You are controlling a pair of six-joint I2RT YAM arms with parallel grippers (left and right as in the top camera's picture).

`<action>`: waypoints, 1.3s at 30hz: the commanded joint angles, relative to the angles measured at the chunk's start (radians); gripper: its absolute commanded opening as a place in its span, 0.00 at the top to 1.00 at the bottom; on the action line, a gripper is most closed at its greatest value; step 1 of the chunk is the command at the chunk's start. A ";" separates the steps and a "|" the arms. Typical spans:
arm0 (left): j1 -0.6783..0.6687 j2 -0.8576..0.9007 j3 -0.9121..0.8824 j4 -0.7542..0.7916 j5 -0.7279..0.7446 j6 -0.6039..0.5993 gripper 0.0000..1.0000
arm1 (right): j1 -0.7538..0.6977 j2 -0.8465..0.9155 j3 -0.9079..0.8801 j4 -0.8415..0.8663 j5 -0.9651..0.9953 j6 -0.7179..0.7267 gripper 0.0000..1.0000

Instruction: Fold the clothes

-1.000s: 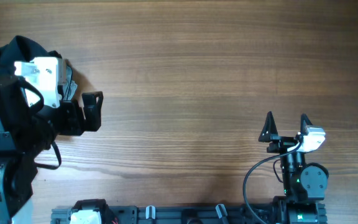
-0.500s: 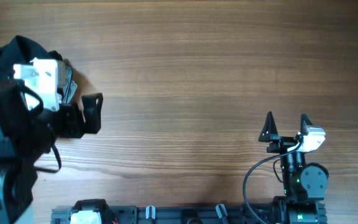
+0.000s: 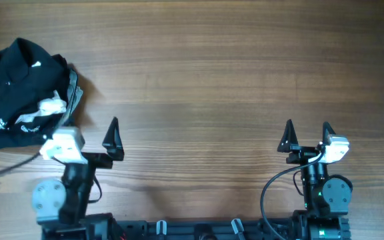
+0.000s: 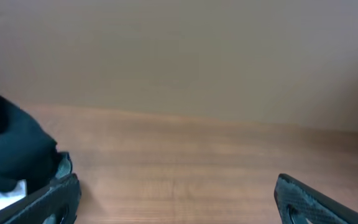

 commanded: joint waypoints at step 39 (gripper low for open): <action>0.008 -0.229 -0.441 0.228 0.001 -0.042 0.00 | -0.003 -0.009 -0.001 0.005 -0.016 -0.012 0.00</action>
